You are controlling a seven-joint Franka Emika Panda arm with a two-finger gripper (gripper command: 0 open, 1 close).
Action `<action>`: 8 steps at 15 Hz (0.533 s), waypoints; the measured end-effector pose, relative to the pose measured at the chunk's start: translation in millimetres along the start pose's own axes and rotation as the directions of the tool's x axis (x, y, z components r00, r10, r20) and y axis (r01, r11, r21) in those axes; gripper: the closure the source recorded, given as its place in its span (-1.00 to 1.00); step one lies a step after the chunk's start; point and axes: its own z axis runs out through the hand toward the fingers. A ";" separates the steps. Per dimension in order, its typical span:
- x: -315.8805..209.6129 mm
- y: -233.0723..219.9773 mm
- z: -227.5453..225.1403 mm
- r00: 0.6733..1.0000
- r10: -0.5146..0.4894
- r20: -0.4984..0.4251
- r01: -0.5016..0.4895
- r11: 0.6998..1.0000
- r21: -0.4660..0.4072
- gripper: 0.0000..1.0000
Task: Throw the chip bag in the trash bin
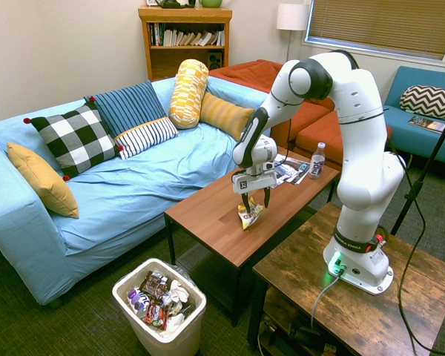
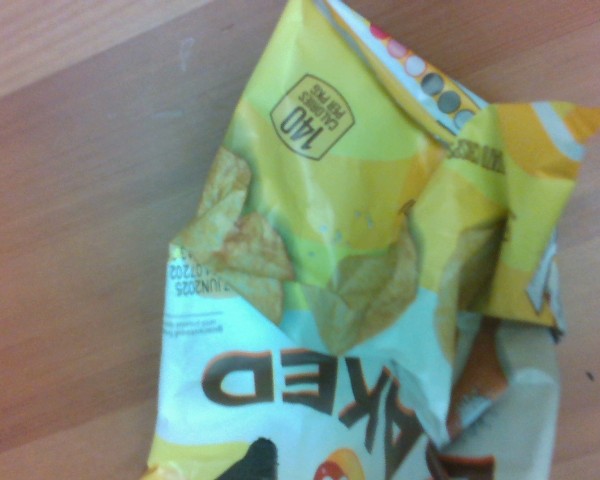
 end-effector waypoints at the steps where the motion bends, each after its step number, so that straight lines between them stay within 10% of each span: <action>1: 2.5 -2.4 5.9 1.000 0.004 0.004 -0.004 1.000 -0.004 1.00; 8: 12.0 -7.1 16.7 1.000 0.017 0.015 -0.017 1.000 0.010 1.00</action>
